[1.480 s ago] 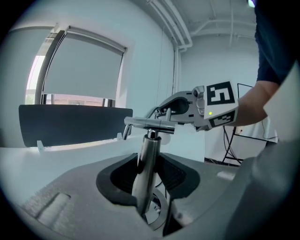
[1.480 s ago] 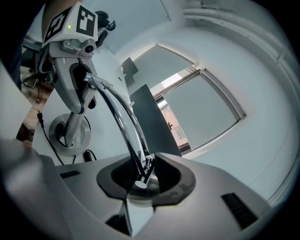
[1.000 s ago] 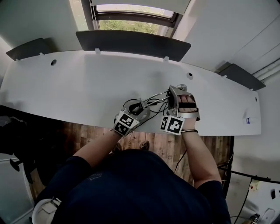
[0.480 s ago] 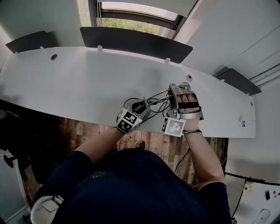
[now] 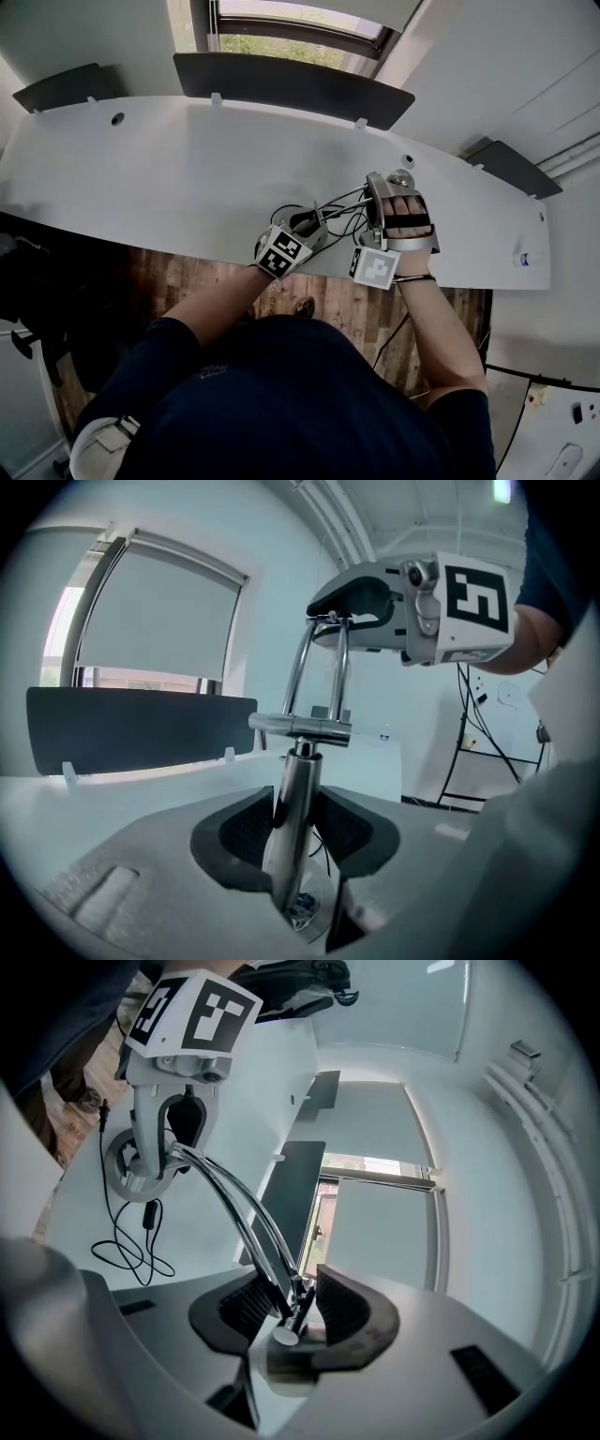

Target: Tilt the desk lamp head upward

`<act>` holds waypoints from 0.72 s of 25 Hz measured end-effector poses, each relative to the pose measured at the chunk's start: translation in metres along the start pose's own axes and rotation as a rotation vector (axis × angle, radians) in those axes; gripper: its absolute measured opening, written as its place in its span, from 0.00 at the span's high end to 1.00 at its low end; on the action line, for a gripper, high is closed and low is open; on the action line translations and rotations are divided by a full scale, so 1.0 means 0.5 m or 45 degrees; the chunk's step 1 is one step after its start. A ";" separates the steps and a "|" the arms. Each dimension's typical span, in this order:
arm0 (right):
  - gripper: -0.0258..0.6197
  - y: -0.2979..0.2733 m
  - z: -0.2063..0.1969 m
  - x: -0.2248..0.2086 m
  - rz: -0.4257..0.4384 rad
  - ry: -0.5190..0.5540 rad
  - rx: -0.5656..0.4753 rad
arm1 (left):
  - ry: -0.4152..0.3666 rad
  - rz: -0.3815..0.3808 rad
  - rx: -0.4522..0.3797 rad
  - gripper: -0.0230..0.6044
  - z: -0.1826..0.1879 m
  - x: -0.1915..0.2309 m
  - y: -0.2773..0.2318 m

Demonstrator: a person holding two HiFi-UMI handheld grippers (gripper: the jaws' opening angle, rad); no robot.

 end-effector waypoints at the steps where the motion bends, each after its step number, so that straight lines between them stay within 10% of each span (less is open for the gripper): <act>1: 0.74 0.001 0.001 0.001 0.009 -0.012 -0.008 | -0.021 -0.014 0.019 0.75 0.002 0.001 0.000; 11: 0.66 0.097 -0.024 0.002 0.057 -0.265 0.003 | -0.126 0.015 0.018 0.73 0.026 -0.016 0.096; 18: 0.66 0.172 -0.030 -0.025 0.162 -0.876 -0.057 | -0.082 0.008 -0.150 0.73 0.095 -0.049 0.182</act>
Point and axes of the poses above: the fingertips, and each gripper's own axes: y backward along the fingers, x to its left, z out of its top, the point moved 8 cm from there along y, backward along the fingers, and after that the axes turned 6 degrees about x, right-handed, at the moved point
